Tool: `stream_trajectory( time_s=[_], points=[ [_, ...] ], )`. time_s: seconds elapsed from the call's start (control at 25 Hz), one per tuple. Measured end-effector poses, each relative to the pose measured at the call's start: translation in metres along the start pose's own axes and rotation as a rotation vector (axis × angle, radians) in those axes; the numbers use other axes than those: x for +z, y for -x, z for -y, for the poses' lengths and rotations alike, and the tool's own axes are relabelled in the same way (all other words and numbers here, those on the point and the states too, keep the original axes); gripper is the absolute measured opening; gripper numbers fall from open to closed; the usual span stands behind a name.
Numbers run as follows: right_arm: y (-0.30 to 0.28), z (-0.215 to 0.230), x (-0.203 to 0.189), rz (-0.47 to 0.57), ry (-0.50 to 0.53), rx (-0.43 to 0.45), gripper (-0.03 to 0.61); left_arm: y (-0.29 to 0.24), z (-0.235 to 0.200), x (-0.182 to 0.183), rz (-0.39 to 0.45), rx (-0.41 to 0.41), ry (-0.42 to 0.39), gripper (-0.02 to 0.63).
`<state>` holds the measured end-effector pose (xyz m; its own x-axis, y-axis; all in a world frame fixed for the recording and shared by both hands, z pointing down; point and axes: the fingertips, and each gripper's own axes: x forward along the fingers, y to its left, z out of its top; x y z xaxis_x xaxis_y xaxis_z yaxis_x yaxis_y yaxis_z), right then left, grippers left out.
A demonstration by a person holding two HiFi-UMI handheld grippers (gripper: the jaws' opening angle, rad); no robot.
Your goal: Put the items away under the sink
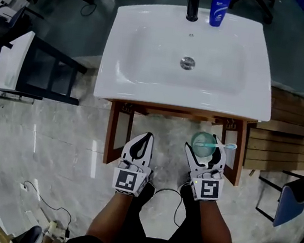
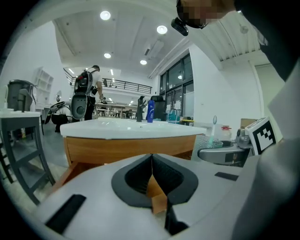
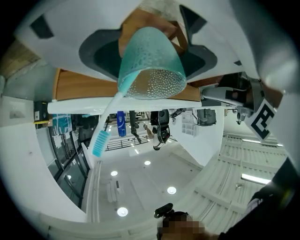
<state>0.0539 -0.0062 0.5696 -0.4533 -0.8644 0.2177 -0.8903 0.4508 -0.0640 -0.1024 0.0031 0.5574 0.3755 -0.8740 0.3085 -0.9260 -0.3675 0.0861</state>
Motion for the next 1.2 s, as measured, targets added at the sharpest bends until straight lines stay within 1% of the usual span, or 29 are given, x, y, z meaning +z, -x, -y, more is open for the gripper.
stream_trajectory(
  time_s=[0.08,0.16,0.24,0.36,0.44,0.68,0.8,0.96,1.08,1.2],
  points=[
    [-0.010,0.001,-0.023,0.010,0.002,-0.006,0.383,-0.011,-0.008,-0.027,-0.001,0.023,0.007,0.021],
    [-0.018,0.003,-0.045,0.022,0.005,-0.011,0.383,-0.020,-0.015,-0.055,0.004,0.042,0.034,0.021],
    [-0.025,0.004,-0.068,0.031,0.001,-0.014,0.383,-0.029,-0.021,-0.081,0.013,0.047,0.053,0.021],
    [-0.040,0.008,-0.100,0.037,-0.010,-0.019,0.383,-0.049,-0.026,-0.117,0.030,0.037,0.031,0.021],
    [-0.051,0.014,-0.118,0.053,0.000,-0.019,0.383,-0.066,-0.028,-0.139,0.047,0.025,0.016,0.021],
    [-0.094,0.031,-0.166,0.083,0.032,-0.028,0.383,-0.121,-0.040,-0.189,0.094,-0.002,-0.025,0.021],
    [-0.114,0.038,-0.183,0.089,0.046,-0.035,0.383,-0.146,-0.045,-0.206,0.097,-0.015,-0.054,0.021],
    [-0.142,0.045,-0.197,0.095,0.045,-0.033,0.383,-0.170,-0.055,-0.211,0.137,-0.013,-0.076,0.021],
    [-0.160,0.052,-0.199,0.098,0.054,-0.033,0.383,-0.183,-0.059,-0.211,0.140,-0.006,-0.080,0.021],
    [-0.173,0.062,-0.194,0.098,0.057,-0.049,0.383,-0.189,-0.064,-0.207,0.176,0.011,-0.107,0.021]
  ],
)
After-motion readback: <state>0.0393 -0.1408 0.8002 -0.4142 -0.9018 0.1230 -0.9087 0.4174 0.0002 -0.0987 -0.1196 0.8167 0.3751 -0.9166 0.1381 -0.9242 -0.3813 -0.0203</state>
